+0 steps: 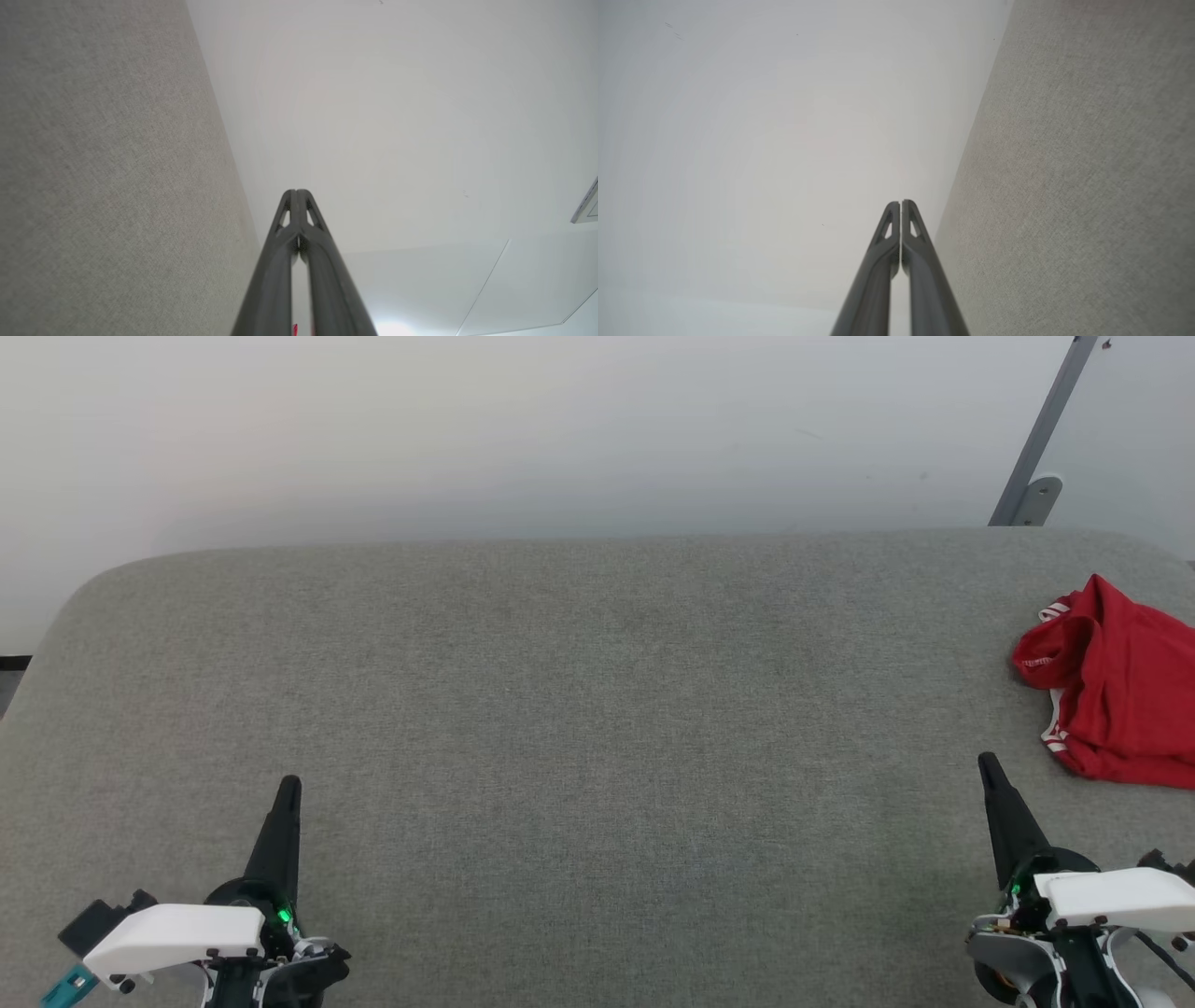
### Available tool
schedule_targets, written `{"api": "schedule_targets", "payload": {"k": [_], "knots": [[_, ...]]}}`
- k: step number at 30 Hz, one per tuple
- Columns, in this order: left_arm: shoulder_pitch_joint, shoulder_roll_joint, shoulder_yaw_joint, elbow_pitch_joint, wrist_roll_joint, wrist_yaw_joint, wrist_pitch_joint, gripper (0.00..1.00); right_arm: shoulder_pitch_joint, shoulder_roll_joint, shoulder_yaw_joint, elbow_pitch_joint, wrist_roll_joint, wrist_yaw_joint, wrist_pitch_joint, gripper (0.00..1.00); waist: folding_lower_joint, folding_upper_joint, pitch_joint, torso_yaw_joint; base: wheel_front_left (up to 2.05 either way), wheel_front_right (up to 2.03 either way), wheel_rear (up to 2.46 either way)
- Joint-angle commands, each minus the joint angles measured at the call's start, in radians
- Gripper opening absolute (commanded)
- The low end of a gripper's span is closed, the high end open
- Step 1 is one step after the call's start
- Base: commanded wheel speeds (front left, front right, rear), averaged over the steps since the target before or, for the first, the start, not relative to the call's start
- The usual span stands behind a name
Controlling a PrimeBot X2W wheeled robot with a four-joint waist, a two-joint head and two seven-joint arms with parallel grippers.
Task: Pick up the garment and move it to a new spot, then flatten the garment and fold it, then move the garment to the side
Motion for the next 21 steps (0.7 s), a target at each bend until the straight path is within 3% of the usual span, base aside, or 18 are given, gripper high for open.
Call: {"api": "schedule_targets", "payload": {"k": [1,21], "knots": [[-0.016,0.002,0.003,0.002,-0.020,-0.005,0.006,0.00,-0.015,0.005,-0.003,0.000,0.018,0.000,0.005,0.00,0.0000,0.0000,0.000,-0.001,0.00,0.00,0.00],[-0.043,-0.007,0.009,0.022,-0.110,-0.006,0.035,0.00,-0.033,0.009,-0.004,0.014,0.113,0.000,0.032,0.00,0.0000,0.0000,0.001,-0.014,0.00,0.00,0.00]]}}
